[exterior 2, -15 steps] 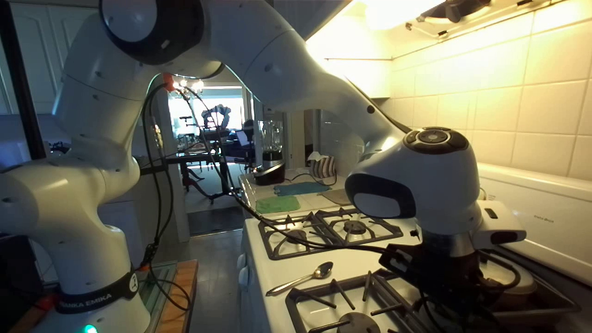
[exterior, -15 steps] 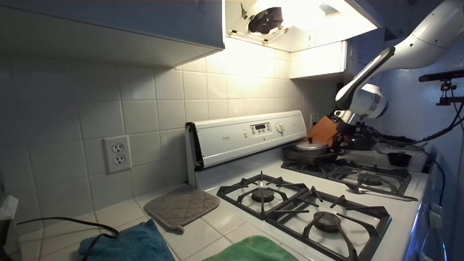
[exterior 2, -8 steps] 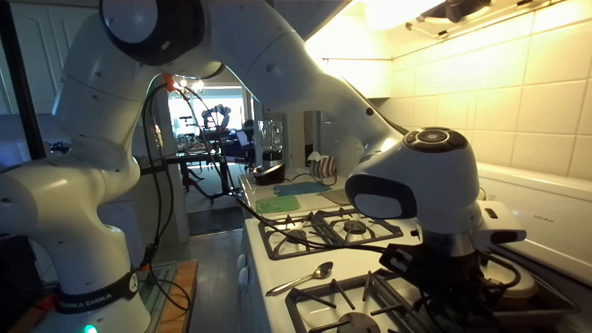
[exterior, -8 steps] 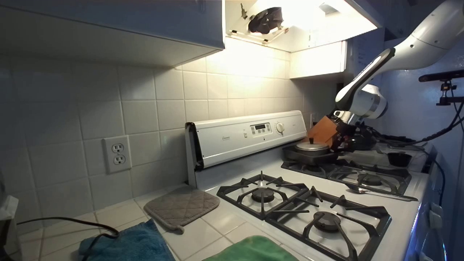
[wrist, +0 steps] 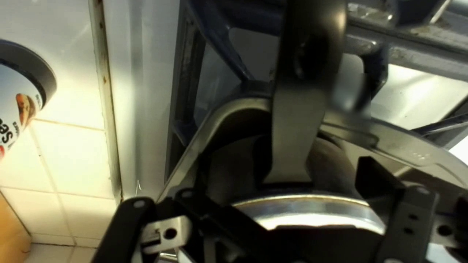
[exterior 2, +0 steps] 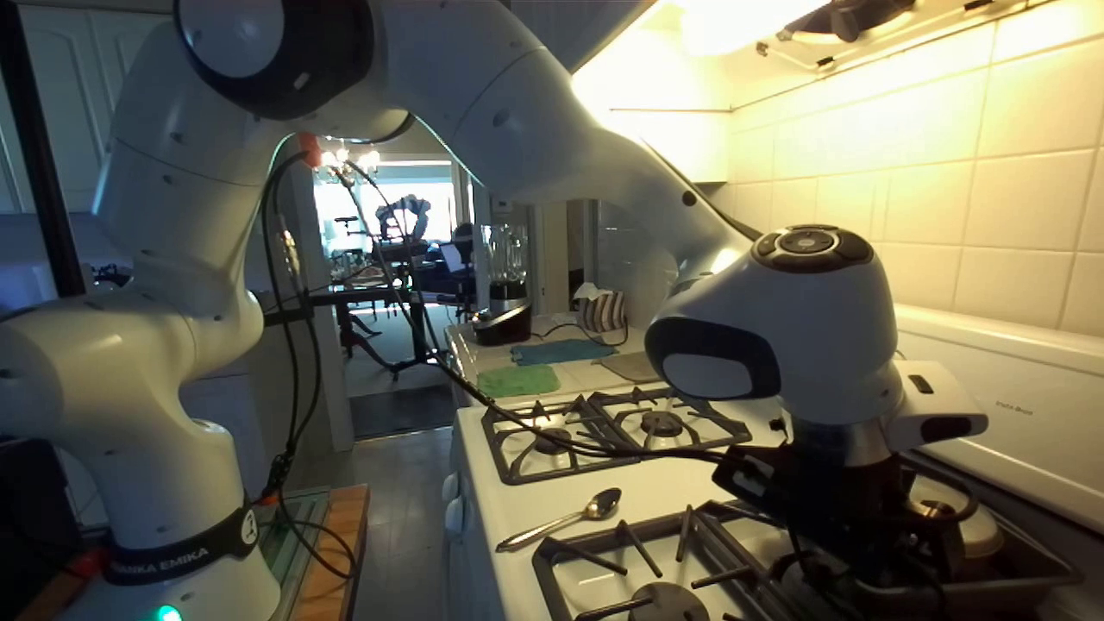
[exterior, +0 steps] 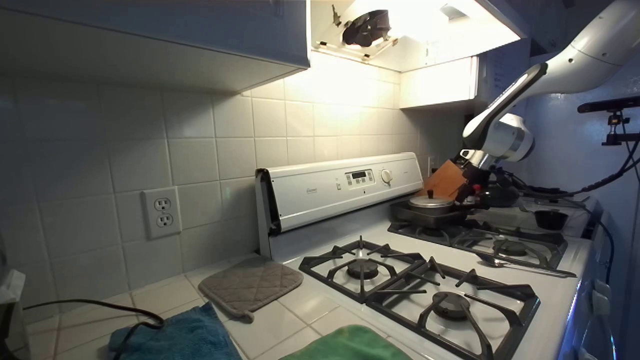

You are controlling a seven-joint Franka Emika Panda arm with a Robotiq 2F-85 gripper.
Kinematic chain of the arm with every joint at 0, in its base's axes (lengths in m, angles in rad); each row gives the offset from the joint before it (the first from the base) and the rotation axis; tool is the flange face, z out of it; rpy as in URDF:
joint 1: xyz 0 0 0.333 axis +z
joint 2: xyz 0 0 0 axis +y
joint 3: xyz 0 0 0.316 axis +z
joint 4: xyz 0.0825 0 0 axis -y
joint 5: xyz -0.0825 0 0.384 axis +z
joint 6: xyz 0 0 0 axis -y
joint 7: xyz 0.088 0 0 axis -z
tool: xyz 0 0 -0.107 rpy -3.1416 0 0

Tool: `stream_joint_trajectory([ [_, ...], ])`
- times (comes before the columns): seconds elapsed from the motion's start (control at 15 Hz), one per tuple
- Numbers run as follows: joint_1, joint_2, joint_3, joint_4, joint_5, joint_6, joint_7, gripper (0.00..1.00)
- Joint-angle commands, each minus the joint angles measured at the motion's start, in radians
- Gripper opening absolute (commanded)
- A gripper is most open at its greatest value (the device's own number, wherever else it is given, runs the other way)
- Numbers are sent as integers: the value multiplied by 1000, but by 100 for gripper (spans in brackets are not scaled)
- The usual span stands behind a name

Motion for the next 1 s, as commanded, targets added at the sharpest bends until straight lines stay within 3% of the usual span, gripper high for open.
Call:
stream_joint_trajectory([
  [0.0, -21, -45, 20, -25, -32, 1, 36, 100],
  [0.4, -18, -126, 14, -60, -48, -55, 16, 100],
  [0.93, 10, -205, -16, -103, -246, -263, -62, 100],
])
